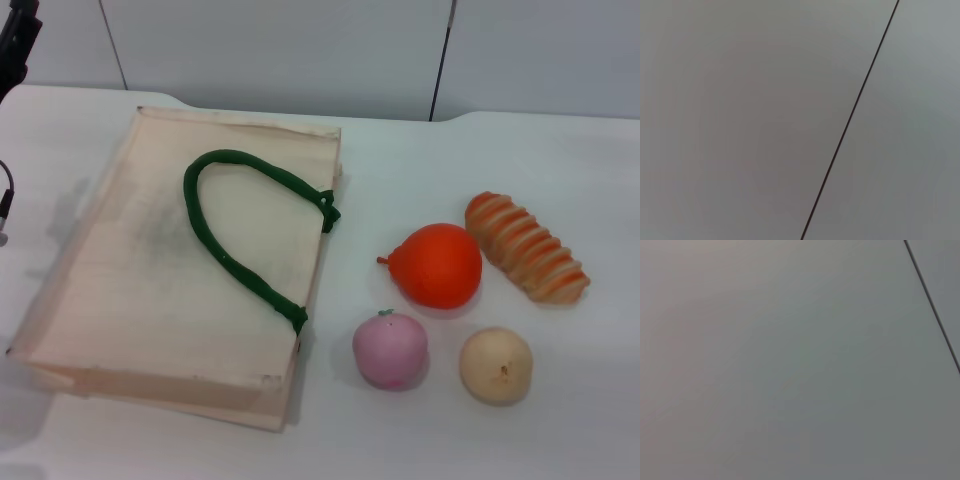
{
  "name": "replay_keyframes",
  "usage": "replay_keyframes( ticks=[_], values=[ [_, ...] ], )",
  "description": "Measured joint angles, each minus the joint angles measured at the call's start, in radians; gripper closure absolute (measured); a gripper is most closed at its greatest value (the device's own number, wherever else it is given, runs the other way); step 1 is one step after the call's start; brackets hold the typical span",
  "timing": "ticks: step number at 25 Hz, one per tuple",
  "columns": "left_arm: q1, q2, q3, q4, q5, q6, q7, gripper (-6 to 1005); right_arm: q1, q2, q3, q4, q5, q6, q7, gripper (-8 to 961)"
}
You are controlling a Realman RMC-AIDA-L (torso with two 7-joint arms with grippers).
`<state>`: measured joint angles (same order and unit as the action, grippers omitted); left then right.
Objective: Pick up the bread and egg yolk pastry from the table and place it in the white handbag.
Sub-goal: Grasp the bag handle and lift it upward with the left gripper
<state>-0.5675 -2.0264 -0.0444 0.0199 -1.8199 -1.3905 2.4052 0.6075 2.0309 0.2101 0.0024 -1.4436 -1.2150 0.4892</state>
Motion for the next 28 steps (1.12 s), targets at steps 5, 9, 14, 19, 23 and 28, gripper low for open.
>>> replay_keyframes(
  ticks=[5,9,14,19,23,28],
  values=[
    [0.000,0.000,0.000,0.000,0.001,0.001,0.000,132,0.000,0.000,0.000,-0.004,-0.002,0.000,0.000,62],
    [0.000,0.000,0.000,0.000,0.001,0.001,0.000,136,0.000,0.000,0.000,-0.005,-0.003,0.000,-0.035,62],
    [0.000,0.000,0.000,0.003,0.009,-0.001,0.001,142,0.014,0.003,0.009,0.018,0.004,0.022,-0.178,62],
    [0.001,0.001,0.002,0.003,0.025,-0.007,-0.002,147,0.041,0.002,0.010,0.030,0.005,0.121,-0.198,62],
    [-0.001,0.007,0.003,0.011,0.074,0.000,-0.061,151,0.043,0.001,-0.002,0.031,-0.006,0.131,-0.199,62],
    [-0.014,0.012,0.003,0.124,0.246,0.044,-0.319,156,0.045,0.000,-0.023,0.037,-0.052,0.129,-0.184,62]
  ],
)
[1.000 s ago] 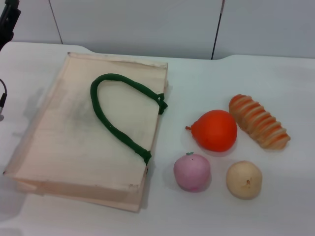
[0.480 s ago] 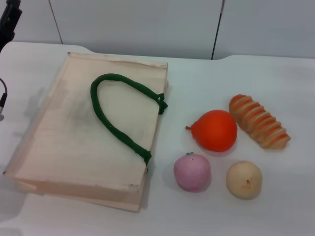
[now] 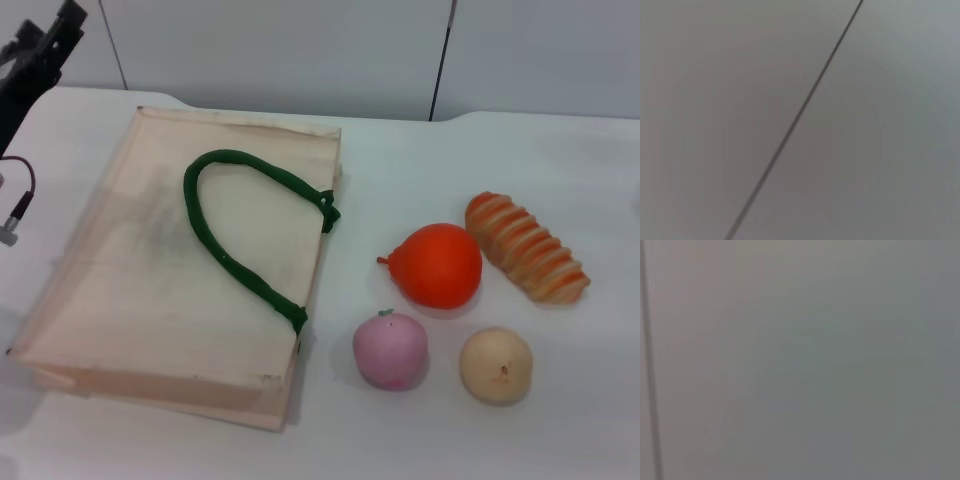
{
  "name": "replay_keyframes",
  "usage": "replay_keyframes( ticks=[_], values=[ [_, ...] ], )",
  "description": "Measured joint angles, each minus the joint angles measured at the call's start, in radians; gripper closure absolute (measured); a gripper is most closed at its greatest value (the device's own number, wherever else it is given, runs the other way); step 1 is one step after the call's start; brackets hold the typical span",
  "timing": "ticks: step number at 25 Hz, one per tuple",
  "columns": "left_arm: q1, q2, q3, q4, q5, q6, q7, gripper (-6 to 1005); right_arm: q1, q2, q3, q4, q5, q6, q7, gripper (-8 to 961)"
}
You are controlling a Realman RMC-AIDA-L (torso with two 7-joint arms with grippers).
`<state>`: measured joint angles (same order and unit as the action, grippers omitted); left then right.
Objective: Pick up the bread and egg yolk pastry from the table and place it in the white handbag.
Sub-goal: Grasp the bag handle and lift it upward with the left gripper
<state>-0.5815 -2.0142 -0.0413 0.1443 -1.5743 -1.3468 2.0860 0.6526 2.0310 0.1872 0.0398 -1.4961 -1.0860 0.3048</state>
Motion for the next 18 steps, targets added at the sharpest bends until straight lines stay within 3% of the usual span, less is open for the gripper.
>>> replay_keyframes(
  ticks=[5,9,18],
  values=[
    [-0.034,0.009,0.000,0.150,0.199,0.009,-0.338,162,0.011,-0.003,-0.004,0.004,-0.075,-0.022,0.042,62],
    [-0.058,0.015,0.000,0.224,0.332,0.023,-0.512,166,0.019,-0.003,-0.005,0.004,-0.086,-0.026,0.048,62],
    [-0.162,0.041,0.000,0.339,0.775,0.128,-0.885,175,0.019,-0.003,-0.005,0.004,-0.087,-0.026,0.050,62]
  ],
)
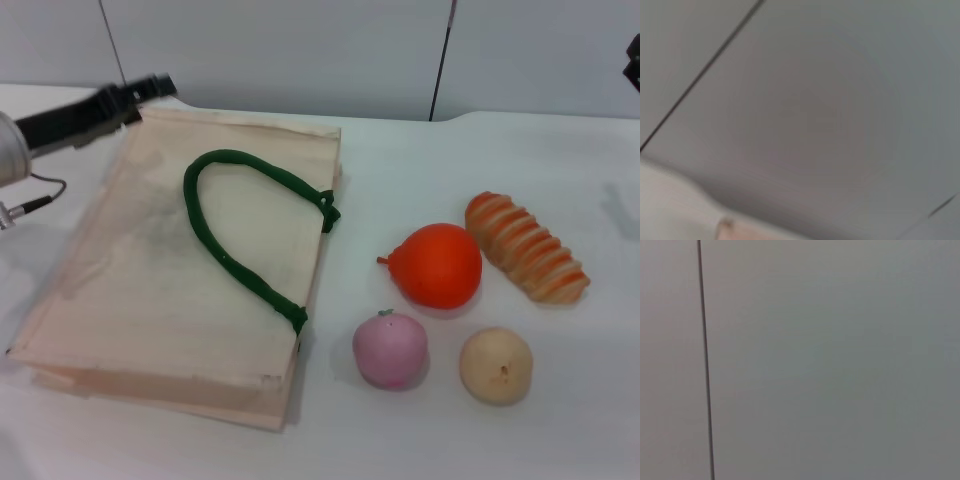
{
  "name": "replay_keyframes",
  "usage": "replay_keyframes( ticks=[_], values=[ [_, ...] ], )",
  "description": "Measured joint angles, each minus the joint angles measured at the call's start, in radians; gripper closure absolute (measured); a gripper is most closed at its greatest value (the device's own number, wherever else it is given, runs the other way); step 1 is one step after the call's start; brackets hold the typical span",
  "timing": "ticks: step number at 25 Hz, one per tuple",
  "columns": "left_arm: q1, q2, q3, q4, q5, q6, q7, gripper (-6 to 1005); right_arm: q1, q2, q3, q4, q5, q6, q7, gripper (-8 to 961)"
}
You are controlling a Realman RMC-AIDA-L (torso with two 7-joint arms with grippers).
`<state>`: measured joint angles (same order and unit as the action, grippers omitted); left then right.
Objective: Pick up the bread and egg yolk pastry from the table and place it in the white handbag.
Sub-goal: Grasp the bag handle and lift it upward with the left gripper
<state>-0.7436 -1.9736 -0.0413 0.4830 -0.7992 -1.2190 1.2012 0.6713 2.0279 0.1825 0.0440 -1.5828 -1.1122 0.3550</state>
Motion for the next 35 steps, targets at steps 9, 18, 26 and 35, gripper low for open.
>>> replay_keyframes(
  ticks=[9,18,26,35],
  values=[
    [-0.105,0.019,0.032,0.006,0.340,0.063,-0.207,185,0.001,0.000,0.000,-0.001,0.000,0.000,0.001,62],
    [-0.116,0.025,0.277,-0.003,0.370,0.119,-0.375,194,0.001,-0.001,0.000,-0.001,0.000,0.000,0.001,61],
    [-0.139,0.027,0.306,-0.026,0.373,0.104,-0.372,203,0.002,-0.002,0.000,-0.001,0.000,0.000,0.001,61],
    [-0.163,0.032,0.362,-0.073,0.373,0.115,-0.373,212,0.006,-0.002,0.006,0.001,0.000,0.001,0.001,61]
  ],
)
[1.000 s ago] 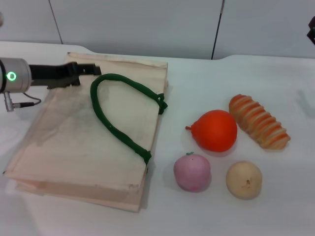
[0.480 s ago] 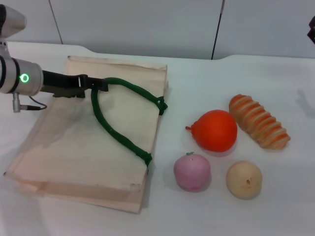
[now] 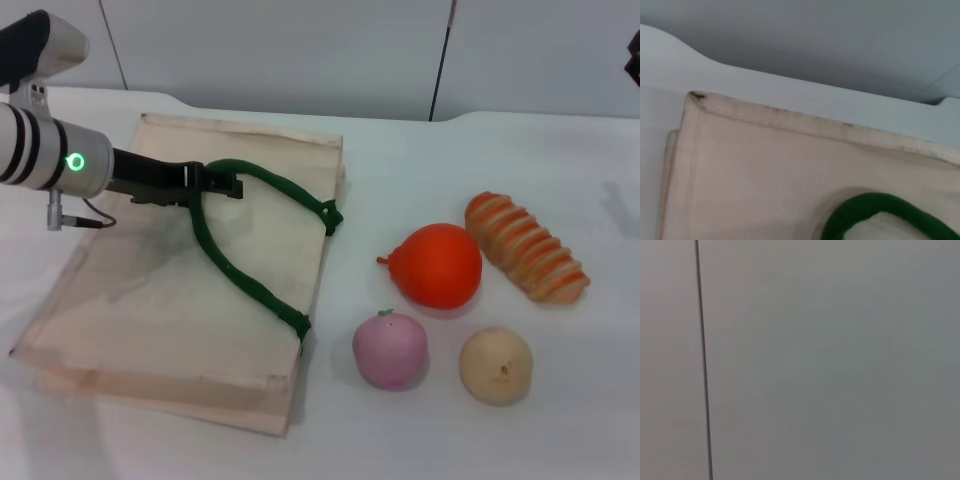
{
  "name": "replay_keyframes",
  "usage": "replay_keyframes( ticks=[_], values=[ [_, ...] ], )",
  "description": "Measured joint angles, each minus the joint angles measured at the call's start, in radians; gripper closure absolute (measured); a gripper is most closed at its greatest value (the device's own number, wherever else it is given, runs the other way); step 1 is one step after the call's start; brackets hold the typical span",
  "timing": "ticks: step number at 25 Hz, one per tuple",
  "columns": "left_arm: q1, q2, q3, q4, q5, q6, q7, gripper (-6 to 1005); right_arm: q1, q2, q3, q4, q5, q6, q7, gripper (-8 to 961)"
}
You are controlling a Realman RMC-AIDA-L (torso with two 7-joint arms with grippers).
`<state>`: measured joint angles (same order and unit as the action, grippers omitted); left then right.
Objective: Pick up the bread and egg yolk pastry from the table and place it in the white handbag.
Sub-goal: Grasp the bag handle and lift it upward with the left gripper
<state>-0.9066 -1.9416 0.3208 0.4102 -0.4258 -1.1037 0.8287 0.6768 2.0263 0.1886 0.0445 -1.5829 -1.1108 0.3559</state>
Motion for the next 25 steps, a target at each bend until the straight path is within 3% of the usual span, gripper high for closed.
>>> replay_keyframes(
  ticks=[16,25],
  values=[
    [-0.016,0.005,0.048,-0.055,0.005,0.054,-0.009,229,0.010,0.000,-0.006,-0.001,-0.009,-0.001,0.033,61],
    [-0.018,0.004,0.058,-0.061,0.006,0.070,-0.021,472,0.010,0.000,-0.027,0.000,-0.011,-0.027,0.036,61]
  ],
)
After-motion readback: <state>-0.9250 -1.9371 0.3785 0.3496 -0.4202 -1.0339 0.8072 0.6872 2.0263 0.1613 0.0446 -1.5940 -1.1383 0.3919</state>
